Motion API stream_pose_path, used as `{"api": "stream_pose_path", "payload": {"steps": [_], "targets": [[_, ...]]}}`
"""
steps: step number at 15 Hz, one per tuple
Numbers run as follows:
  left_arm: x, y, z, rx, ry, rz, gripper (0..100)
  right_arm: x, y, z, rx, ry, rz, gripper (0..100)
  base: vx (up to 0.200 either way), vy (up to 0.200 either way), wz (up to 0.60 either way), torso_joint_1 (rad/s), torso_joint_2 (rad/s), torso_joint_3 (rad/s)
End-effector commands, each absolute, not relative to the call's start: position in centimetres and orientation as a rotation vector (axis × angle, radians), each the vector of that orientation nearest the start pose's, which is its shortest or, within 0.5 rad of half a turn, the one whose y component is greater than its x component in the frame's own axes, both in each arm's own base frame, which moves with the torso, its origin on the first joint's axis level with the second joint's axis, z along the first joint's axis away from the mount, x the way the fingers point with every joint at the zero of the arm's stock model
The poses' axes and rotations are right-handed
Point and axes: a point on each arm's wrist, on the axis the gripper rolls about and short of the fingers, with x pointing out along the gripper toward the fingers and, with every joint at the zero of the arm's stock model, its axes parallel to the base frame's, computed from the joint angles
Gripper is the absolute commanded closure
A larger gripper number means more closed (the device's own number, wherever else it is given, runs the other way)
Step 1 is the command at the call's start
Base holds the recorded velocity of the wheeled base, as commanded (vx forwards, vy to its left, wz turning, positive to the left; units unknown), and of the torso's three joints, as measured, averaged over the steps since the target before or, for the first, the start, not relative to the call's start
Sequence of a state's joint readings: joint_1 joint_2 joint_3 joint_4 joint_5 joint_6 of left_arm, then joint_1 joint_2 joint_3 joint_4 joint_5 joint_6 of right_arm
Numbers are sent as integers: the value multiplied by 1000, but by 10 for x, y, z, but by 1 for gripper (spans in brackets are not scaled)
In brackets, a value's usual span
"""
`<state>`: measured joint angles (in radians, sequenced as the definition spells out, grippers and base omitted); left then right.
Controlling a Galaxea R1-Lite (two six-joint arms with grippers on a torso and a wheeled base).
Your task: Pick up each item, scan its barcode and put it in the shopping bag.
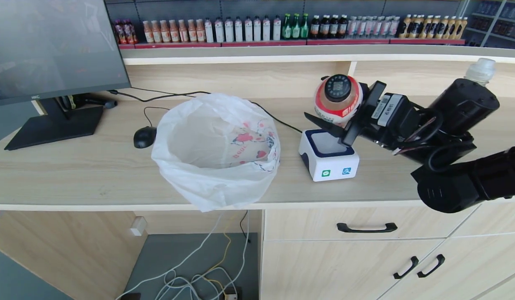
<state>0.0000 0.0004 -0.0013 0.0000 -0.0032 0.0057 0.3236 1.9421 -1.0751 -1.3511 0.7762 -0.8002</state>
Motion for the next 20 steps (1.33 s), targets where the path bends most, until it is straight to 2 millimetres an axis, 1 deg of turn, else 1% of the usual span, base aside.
{"api": "stream_pose_path", "payload": {"steps": [1,3,8,17,20], "targets": [[-23,0,76,6,-2,-3,0,350,134,228,-840,-917,879,100,0,0,0,0,0,0],[-23,0,76,6,-2,-3,0,350,134,226,-871,-939,895,100,0,0,0,0,0,0],[-23,0,76,6,-2,-3,0,349,132,224,-879,-949,924,100,0,0,0,0,0,0],[-23,0,76,6,-2,-3,0,350,132,216,-883,-929,933,100,0,0,0,0,0,0],[-23,0,75,6,0,-3,0,351,132,216,-883,-929,931,100,0,0,0,0,0,0]]}}
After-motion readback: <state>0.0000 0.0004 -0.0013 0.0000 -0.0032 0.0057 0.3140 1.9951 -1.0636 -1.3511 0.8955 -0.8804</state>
